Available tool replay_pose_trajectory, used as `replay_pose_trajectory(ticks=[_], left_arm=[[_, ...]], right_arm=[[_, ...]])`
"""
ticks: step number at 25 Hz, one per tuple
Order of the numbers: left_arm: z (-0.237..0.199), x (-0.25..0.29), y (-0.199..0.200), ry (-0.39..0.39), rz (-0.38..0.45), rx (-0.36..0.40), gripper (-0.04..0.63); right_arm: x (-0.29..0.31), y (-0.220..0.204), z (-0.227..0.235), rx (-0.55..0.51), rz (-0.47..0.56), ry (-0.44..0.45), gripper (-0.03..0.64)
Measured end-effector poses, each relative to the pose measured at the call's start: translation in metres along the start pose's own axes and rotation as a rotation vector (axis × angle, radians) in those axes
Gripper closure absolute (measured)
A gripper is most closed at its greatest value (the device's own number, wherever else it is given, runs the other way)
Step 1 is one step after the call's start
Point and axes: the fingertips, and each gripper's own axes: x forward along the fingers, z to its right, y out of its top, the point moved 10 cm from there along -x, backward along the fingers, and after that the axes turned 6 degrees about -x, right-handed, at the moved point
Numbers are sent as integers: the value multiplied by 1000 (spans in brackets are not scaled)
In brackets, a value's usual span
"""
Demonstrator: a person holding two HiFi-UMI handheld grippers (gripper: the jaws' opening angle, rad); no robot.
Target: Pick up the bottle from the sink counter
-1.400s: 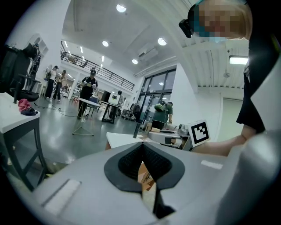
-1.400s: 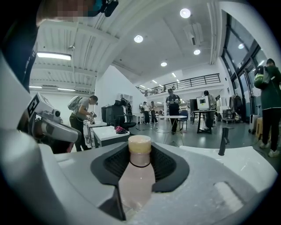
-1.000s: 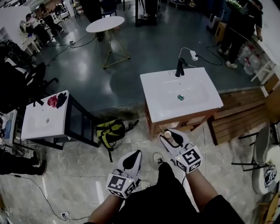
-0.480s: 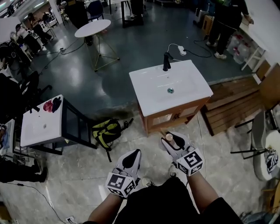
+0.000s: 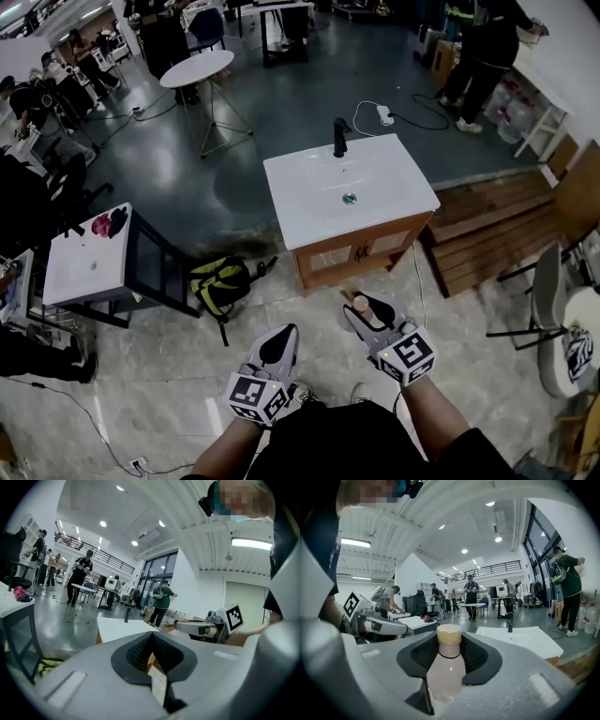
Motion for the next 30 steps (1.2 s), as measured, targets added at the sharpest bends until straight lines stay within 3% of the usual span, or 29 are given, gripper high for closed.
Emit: replay_pose_trajectory(ticks=[13,30], left_arm=[[78,6,-36,50,-1,2,592],[143,20,-66,56,2,9,592]], right_arm=[[-76,-19,18,1,0,64,477],[-140,-36,32,-7,4,97,477]])
